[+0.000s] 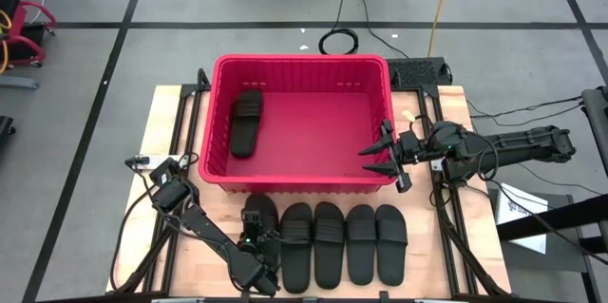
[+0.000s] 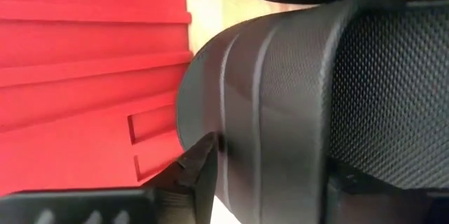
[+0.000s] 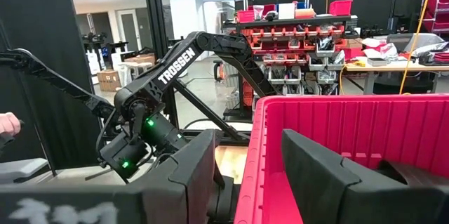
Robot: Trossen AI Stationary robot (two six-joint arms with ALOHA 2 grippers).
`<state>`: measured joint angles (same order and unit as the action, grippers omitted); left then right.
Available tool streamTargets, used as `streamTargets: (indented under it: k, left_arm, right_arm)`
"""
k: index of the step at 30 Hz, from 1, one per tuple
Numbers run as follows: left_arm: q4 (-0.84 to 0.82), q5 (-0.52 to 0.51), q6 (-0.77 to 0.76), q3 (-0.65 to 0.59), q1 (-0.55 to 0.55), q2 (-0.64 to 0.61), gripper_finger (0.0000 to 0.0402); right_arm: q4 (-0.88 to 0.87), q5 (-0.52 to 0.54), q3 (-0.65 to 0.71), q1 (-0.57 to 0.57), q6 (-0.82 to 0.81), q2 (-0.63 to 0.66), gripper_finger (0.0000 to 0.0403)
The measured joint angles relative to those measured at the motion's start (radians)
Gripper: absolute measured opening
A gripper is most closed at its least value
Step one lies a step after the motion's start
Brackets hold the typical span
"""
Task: Pick and place slides into bin
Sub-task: Put the black slide into the red bin
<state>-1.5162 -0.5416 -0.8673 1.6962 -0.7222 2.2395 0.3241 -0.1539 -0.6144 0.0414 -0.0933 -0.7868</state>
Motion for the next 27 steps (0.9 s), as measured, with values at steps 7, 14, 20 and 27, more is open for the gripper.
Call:
streamTargets:
  k: [7,14,20,27]
  left_arm:
    - [-0.001,-0.001,0.000,0.000,0.002,0.000,0.0070]
    - [-0.005,0.011,-0.003,0.002,0.002,0.000,0.0008]
    - [-0.034,0.028,-0.001,0.040,0.001,0.000,0.0012]
    - [-0.053,0.063,0.025,0.099,-0.009,-0.017,0.0008]
  right_arm:
    - [0.000,0.000,0.000,0.000,0.000,0.000,0.0155]
    - [0.000,0.002,0.000,0.000,0.000,0.000,0.0155]
    - [0.000,0.003,0.000,0.000,0.003,0.000,0.0155]
    - [0.000,0.004,0.000,0.000,0.003,0.000,0.0155]
